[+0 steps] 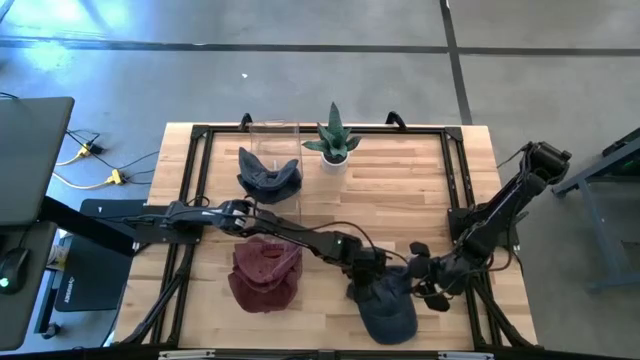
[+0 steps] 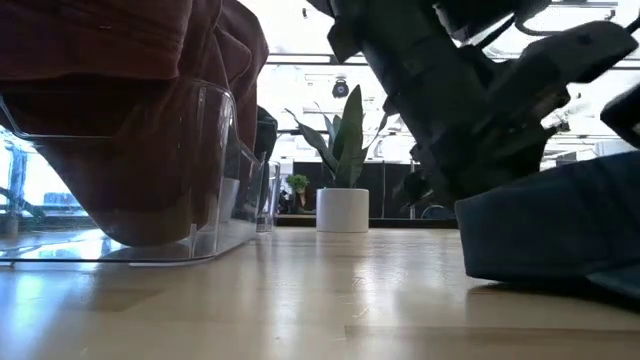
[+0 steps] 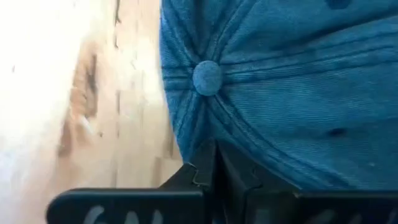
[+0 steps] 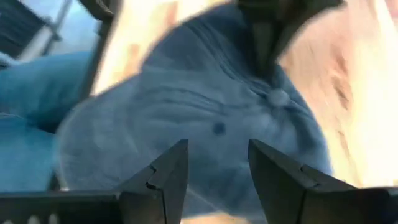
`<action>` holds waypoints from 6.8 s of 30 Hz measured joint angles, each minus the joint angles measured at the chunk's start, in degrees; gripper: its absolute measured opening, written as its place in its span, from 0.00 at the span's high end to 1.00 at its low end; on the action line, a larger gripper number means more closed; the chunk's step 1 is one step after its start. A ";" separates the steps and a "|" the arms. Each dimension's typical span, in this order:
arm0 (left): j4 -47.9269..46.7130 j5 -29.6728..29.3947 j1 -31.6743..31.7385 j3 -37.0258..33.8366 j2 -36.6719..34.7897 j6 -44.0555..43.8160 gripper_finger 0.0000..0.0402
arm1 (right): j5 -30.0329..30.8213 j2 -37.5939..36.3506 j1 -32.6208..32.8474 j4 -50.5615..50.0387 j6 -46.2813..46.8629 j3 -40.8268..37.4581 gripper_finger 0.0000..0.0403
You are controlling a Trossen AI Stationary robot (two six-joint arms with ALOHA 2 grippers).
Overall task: Pick & Place hat
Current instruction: Put the blue cap into the top transparent bin
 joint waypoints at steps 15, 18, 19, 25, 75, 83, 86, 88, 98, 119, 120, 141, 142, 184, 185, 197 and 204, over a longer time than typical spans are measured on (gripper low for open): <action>-3.09 -13.30 -3.51 0.07 -7.96 6.53 1.00 | 4.48 -1.37 0.15 -8.00 2.17 -0.02 0.60; -5.31 -17.20 -4.04 0.11 -8.50 5.73 1.00 | 6.48 -1.36 -0.47 -6.56 -2.09 -0.02 0.60; -6.25 -18.06 -4.06 0.09 -8.50 5.24 1.00 | 6.97 -1.30 -1.31 -5.70 -3.41 -0.02 0.60; -13.26 -22.93 -3.80 0.09 -8.59 1.41 1.00 | -1.18 1.43 -10.26 -0.20 -11.64 0.00 0.56; 0.79 -23.96 -0.04 0.92 -23.06 35.24 1.00 | -20.96 -21.15 -4.02 13.86 -22.94 2.10 0.99; -1.53 -30.76 -1.71 0.63 -26.08 36.66 1.00 | -18.06 -24.19 -5.72 16.44 -24.92 2.19 0.98; -6.58 -31.30 0.13 0.42 -26.05 33.70 1.00 | -12.71 -23.72 -5.75 13.01 -22.35 2.19 0.99; -6.25 -26.36 2.56 -1.60 -26.32 31.55 1.00 | -9.35 -23.17 -5.75 10.10 -19.94 2.16 0.99; 18.89 -4.40 14.00 -21.95 -25.97 28.55 1.00 | 2.00 -19.33 -4.29 1.79 -7.22 -0.65 0.99; 31.84 4.46 5.15 -19.74 -24.19 26.44 0.88 | -5.34 -19.11 -4.45 8.44 -14.68 -4.50 0.98; 31.90 6.62 5.67 -19.82 -24.11 24.64 0.85 | -5.35 -19.11 -4.58 8.36 -15.15 -4.50 0.98; 46.25 37.59 3.09 -19.07 -12.86 8.07 0.37 | -6.04 -19.33 -7.10 8.20 -16.36 -4.52 0.97; 47.06 36.99 2.77 -18.61 -12.81 7.93 0.37 | -6.03 -19.36 -7.10 8.19 -15.79 -4.52 0.97; 31.51 35.04 0.73 -16.00 -12.33 15.95 1.00 | -52.86 -0.81 -17.46 24.25 -23.32 -4.52 0.25; 30.91 35.03 0.72 -16.00 -12.33 15.93 1.00 | -55.53 0.27 -16.98 27.16 -22.94 -4.52 0.26; 42.79 45.80 0.70 -15.98 -12.35 15.74 1.00 | -56.05 2.44 -11.75 45.58 -16.71 -4.52 0.59; 50.72 48.08 0.73 -15.98 -12.35 15.76 1.00 | -55.43 2.39 -10.80 50.03 -22.06 -4.52 0.97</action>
